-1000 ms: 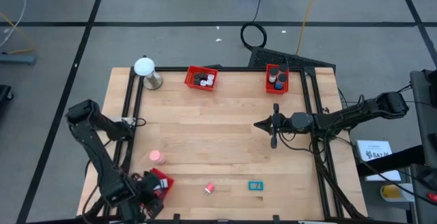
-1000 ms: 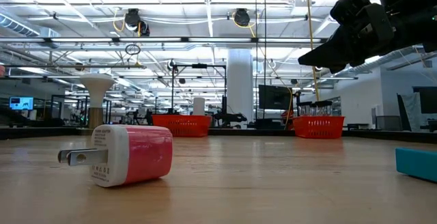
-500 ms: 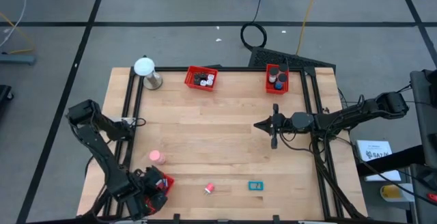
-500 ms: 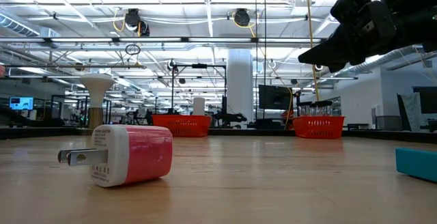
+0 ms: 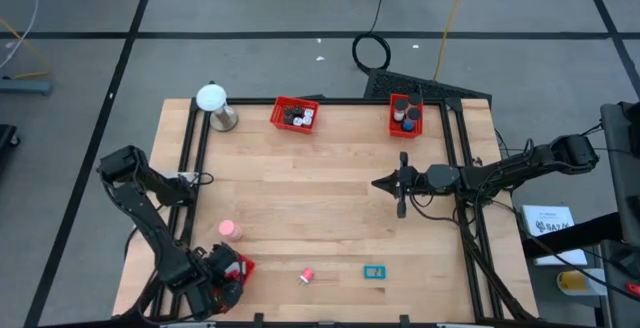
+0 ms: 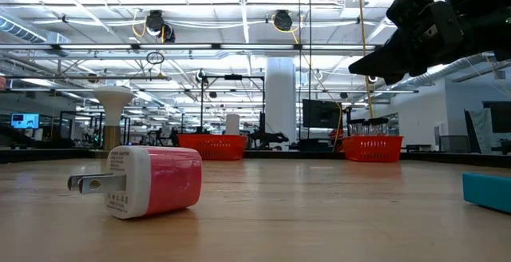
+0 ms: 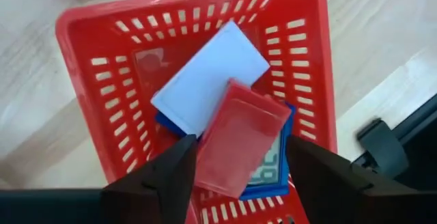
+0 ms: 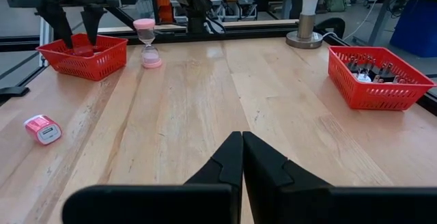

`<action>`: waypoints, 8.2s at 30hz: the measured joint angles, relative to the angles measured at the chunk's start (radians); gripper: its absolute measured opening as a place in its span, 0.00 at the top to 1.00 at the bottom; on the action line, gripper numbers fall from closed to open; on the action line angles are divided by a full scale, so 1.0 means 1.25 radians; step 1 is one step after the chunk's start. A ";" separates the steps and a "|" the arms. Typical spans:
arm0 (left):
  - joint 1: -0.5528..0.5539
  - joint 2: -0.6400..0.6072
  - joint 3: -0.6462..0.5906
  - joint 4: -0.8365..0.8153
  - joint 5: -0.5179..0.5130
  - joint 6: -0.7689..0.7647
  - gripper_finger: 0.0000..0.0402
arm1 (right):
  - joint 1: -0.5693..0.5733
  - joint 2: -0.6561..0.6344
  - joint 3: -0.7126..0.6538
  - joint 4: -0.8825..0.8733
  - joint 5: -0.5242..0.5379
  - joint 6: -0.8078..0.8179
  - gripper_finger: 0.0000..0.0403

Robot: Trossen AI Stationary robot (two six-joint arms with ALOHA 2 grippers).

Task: Pick & Place Office items
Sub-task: Put the red timer into the bottom red basket, then put the pink charger adapter into the top left red basket

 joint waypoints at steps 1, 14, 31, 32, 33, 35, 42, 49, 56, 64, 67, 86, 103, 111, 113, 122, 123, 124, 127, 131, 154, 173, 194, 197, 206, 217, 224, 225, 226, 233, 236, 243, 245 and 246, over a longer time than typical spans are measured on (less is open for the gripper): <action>-0.001 -0.003 0.001 -0.001 0.000 0.007 0.45 | 0.000 0.000 0.000 0.000 0.000 0.000 1.00; 0.058 -0.069 0.014 0.010 -0.339 0.300 0.91 | 0.000 0.000 0.000 0.002 0.002 0.006 1.00; 0.353 -0.056 -0.183 0.664 -0.177 0.938 0.89 | 0.084 0.000 0.071 -0.127 0.120 0.000 1.00; 0.351 -0.051 -0.178 0.657 -0.169 0.941 0.86 | 0.094 0.000 0.077 -0.141 0.135 0.001 1.00; 0.346 -0.047 -0.169 0.645 -0.169 0.944 0.83 | 0.104 0.000 0.079 -0.150 0.150 0.006 1.00; 0.338 -0.032 -0.145 0.638 -0.169 0.943 0.76 | 0.122 0.000 0.080 -0.161 0.172 0.023 1.00; 0.304 0.089 0.016 0.486 -0.196 0.898 0.54 | 0.155 0.002 0.080 -0.163 0.214 0.036 1.00; 0.298 0.271 0.289 0.195 -0.133 0.747 0.37 | 0.157 0.002 0.080 -0.167 0.212 0.029 1.00; 0.304 0.382 0.423 0.131 -0.057 0.610 0.29 | 0.157 0.002 0.080 -0.173 0.210 0.015 1.00; 0.316 0.423 0.422 0.087 -0.072 0.518 0.37 | 0.157 0.002 0.080 -0.169 0.209 0.006 1.00; 0.314 0.430 0.422 0.082 -0.078 0.518 0.43 | 0.157 0.002 0.080 -0.166 0.208 0.003 1.00; 0.437 0.292 0.421 -0.159 -0.070 0.855 0.93 | 0.157 0.002 0.080 -0.166 0.208 0.000 1.00; 0.447 0.257 0.421 -0.190 -0.106 0.884 0.98 | 0.158 0.002 0.080 -0.178 0.208 0.000 1.00; 0.449 0.257 0.379 -0.118 -0.063 0.872 0.75 | 0.158 0.002 0.080 -0.178 0.208 0.000 1.00; 0.450 0.258 0.355 -0.067 -0.063 0.892 0.66 | 0.158 0.002 0.080 -0.178 0.208 0.000 1.00; 0.499 0.259 0.226 0.202 -0.044 1.148 0.34 | 0.158 0.002 0.080 -0.178 0.208 0.000 1.00; 0.506 0.259 0.216 0.216 -0.045 1.167 0.32 | 0.158 0.002 0.080 -0.178 0.208 0.000 1.00; 0.513 0.259 0.207 0.227 -0.043 1.180 0.32 | 0.158 0.002 0.080 -0.178 0.208 0.000 1.00; 0.528 0.259 0.192 0.243 -0.018 1.200 0.33 | 0.158 0.002 0.080 -0.178 0.208 0.000 1.00; 0.531 0.262 0.178 0.299 -0.008 1.233 0.39 | 0.158 0.002 0.080 -0.178 0.208 -0.002 1.00; 0.527 0.289 0.178 0.280 -0.061 1.221 0.67 | 0.157 0.002 0.079 -0.178 0.208 -0.003 1.00; 0.535 0.278 -0.170 1.285 -0.224 1.289 0.67 | 0.157 0.002 0.079 -0.177 0.208 -0.003 1.00; 0.690 0.391 -0.230 1.604 -0.063 1.401 0.67 | 0.047 0.228 0.080 0.042 0.009 0.016 1.00; 0.691 0.423 -0.200 1.606 -0.058 1.407 0.67 | 0.031 0.269 0.080 0.092 -0.025 0.016 1.00; 0.700 0.484 -0.142 1.593 -0.031 1.425 0.67 | 0.016 0.372 0.089 0.167 -0.067 0.009 1.00; 0.700 0.489 -0.133 1.579 -0.036 1.440 0.67 | 0.009 0.465 0.160 0.141 -0.150 0.006 1.00; 0.700 0.490 -0.133 1.556 -0.042 1.440 0.66 | 0.008 0.463 0.163 0.086 -0.167 -0.001 1.00; 0.700 0.490 -0.133 1.555 -0.044 1.441 0.66 | 0.008 0.456 0.163 0.065 -0.166 -0.001 1.00; 0.700 0.490 -0.134 1.555 -0.044 1.440 0.66 | 0.006 0.449 0.163 0.047 -0.166 -0.001 1.00; 0.699 0.489 -0.133 1.546 -0.043 1.440 0.67 | -0.001 0.421 0.163 -0.028 -0.138 0.014 1.00; 0.699 0.489 -0.133 1.545 -0.043 1.440 0.67 | -0.001 0.425 0.161 -0.030 -0.147 0.020 1.00; 0.699 0.489 -0.133 1.544 -0.043 1.437 0.67 | -0.001 0.440 0.163 0.015 -0.167 0.022 1.00; 0.699 0.489 -0.133 1.546 -0.043 1.437 0.65 | -0.001 0.439 0.164 0.019 -0.167 0.022 1.00; 0.699 0.489 -0.133 1.546 -0.043 1.437 0.64 | -0.001 0.440 0.164 0.019 -0.167 0.022 1.00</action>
